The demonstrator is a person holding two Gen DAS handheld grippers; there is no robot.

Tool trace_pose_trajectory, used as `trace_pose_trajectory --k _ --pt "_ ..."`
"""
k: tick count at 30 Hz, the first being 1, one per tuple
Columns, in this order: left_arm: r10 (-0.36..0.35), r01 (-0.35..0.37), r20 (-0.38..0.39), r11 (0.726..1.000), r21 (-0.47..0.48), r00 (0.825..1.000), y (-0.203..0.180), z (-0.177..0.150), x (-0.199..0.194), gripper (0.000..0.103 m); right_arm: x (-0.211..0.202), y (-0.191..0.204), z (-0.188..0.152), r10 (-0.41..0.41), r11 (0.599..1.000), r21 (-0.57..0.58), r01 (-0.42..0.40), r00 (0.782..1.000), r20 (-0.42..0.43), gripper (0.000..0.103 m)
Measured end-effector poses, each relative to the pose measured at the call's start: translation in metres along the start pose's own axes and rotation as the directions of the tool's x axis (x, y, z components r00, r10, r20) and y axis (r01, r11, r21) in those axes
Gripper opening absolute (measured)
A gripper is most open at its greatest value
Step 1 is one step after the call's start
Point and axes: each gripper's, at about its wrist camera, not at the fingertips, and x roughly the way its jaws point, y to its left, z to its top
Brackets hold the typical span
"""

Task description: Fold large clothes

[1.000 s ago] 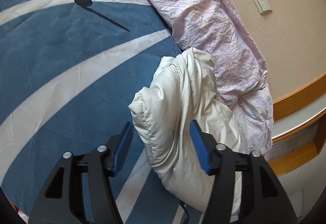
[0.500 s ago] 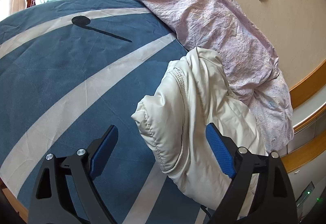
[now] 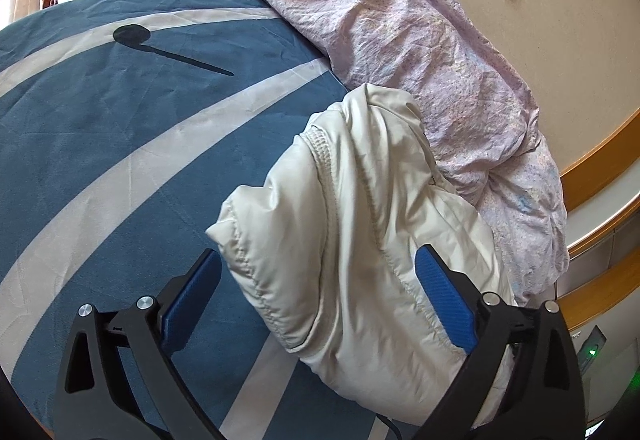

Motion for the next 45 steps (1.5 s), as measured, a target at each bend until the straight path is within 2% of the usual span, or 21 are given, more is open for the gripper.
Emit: trace_pose_trajectory --k 9,18,20,23,26,34,41,45 --pt "-0.009 0.008 -0.018 1.000 -0.005 1.000 -0.007 0.001 0.010 0.099 0.011 0.001 -0.004 0.002 1.000 0.010 -0.002 1.000 -0.008 0.079" --pt "-0.016 0.012 -0.047 0.998 -0.069 0.999 -0.003 0.001 0.026 0.099 0.015 0.007 -0.008 -0.009 1.000 0.000 0.009 1.000 -0.009 0.081" --pt "-0.021 0.017 -0.047 0.997 -0.080 0.999 -0.002 0.001 0.028 0.098 0.010 0.007 -0.008 0.011 1.000 0.007 -0.011 1.000 0.001 0.081" --pt "-0.022 0.019 -0.039 0.996 -0.090 0.999 -0.002 0.003 0.030 0.098 0.014 0.015 -0.011 -0.015 0.999 -0.035 0.015 1.000 -0.005 0.082" --pt "-0.036 0.030 -0.043 0.993 -0.118 0.998 -0.001 0.005 0.034 0.092 0.031 0.026 -0.018 -0.061 0.993 -0.105 0.057 0.998 -0.033 0.085" --pt "-0.035 0.032 -0.020 0.987 -0.155 0.999 -0.004 0.004 0.043 0.082 0.047 0.038 -0.028 -0.105 0.981 -0.165 0.098 0.994 -0.033 0.086" --pt "-0.039 0.041 0.014 0.987 -0.158 0.999 -0.011 0.010 0.039 0.063 0.051 0.041 -0.032 -0.119 0.979 -0.171 0.113 0.993 -0.027 0.087" --pt "-0.033 0.034 0.005 0.986 -0.163 0.999 -0.012 0.012 0.042 0.063 0.052 0.043 -0.032 -0.123 0.978 -0.175 0.116 0.992 -0.029 0.087"
